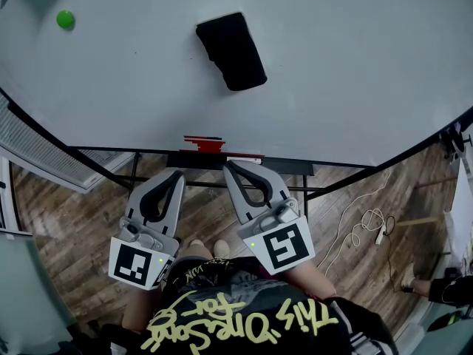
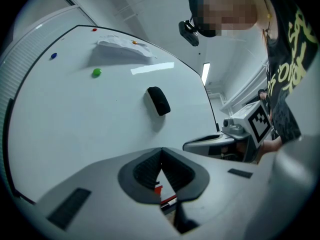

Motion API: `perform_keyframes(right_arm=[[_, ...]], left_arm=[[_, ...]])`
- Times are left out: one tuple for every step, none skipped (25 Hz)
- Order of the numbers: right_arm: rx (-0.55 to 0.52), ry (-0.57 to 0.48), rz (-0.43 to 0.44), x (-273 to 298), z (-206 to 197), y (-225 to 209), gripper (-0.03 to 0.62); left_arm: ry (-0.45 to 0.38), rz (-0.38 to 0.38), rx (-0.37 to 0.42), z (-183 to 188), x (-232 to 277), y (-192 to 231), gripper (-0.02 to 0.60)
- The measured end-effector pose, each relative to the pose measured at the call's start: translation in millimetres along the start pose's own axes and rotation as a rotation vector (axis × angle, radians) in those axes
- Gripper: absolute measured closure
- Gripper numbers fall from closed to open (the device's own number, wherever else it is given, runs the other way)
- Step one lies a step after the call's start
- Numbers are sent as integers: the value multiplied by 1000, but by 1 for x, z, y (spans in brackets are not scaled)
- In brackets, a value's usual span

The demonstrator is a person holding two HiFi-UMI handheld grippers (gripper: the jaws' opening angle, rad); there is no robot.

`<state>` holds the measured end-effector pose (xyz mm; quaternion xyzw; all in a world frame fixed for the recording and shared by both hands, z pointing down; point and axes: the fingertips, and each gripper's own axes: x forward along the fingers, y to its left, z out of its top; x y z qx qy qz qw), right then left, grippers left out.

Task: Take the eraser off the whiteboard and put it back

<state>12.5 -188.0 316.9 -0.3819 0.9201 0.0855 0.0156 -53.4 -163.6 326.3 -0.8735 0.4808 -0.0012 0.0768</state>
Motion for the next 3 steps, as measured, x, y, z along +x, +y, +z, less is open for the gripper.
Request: perform_keyframes(right_arm=[[0,0,0,0,0,1,585],[-1,1,1,0,0,2,586],[-2,1,1,0,1,3,585]], left_arm=[[1,0,0,0,-1,0,575],[1,0,0,0,-1,0,574],[2,0,0,0,-2,0,574]])
